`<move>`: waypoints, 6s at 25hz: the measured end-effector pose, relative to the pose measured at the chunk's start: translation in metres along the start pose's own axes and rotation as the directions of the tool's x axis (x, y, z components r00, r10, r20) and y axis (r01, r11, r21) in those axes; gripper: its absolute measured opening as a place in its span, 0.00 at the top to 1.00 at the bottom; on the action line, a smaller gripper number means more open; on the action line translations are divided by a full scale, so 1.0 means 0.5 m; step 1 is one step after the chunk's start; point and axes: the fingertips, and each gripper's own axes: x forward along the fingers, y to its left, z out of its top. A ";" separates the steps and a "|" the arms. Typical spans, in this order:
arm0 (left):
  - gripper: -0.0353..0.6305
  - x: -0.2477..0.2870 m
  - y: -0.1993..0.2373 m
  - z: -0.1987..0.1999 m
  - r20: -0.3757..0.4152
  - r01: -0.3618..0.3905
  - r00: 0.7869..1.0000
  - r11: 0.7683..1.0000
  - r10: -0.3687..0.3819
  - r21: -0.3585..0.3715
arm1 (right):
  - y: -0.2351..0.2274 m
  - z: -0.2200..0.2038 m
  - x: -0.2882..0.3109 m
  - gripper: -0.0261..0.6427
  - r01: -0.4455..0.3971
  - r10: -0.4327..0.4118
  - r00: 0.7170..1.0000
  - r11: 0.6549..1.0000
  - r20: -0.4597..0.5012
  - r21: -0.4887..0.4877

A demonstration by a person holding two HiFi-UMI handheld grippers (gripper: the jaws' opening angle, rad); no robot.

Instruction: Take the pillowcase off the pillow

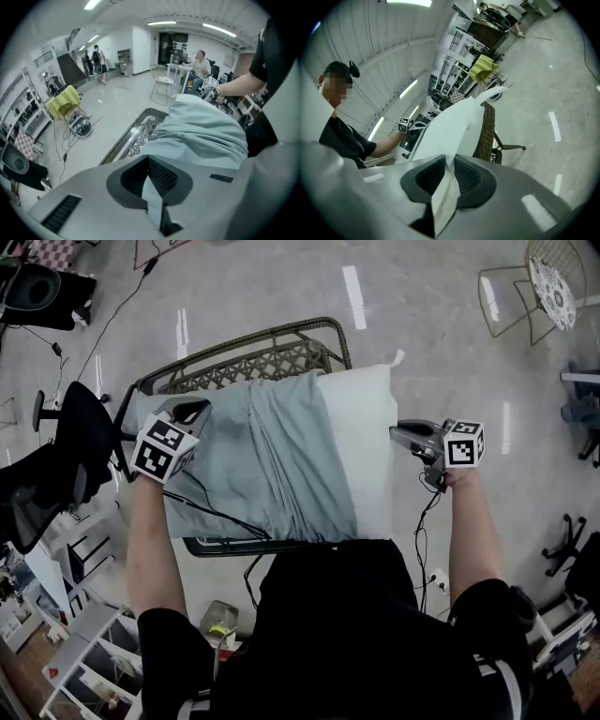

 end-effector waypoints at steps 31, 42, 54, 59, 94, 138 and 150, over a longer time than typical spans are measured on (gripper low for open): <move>0.94 -0.060 0.088 -0.240 -0.207 -0.101 0.972 0.993 0.112 0.064 | 0.013 0.180 0.097 0.66 0.027 -0.041 0.977 0.997 0.211 0.069; 0.69 0.035 -0.042 0.091 0.051 0.050 0.997 0.982 -0.060 0.180 | 0.044 0.166 0.099 0.68 0.045 -0.053 0.982 0.998 0.184 0.046; 0.94 0.107 -0.076 0.022 -0.141 0.105 0.987 0.966 -0.074 0.234 | 0.035 0.157 0.090 0.70 0.074 -0.088 0.970 0.995 0.226 0.072; 0.94 0.063 -0.034 -0.053 -0.158 0.053 0.987 0.976 -0.019 0.213 | 0.034 0.164 0.081 0.70 0.077 -0.092 0.966 0.995 0.242 0.069; 0.94 -0.005 -0.050 -0.147 -0.150 0.027 0.989 0.978 0.004 0.206 | 0.023 0.130 0.076 0.64 0.196 -0.206 0.950 0.978 0.234 0.067; 0.93 -0.054 -0.562 -0.378 -0.082 -0.153 0.983 0.980 0.164 0.125 | 0.173 -0.367 -0.063 0.74 0.559 -0.692 0.722 0.591 -0.009 -0.582; 0.90 -0.123 -0.524 -0.406 0.002 -0.202 0.978 0.954 0.207 0.222 | 0.176 -0.370 -0.068 0.75 0.623 -0.735 0.678 0.577 -0.004 -0.528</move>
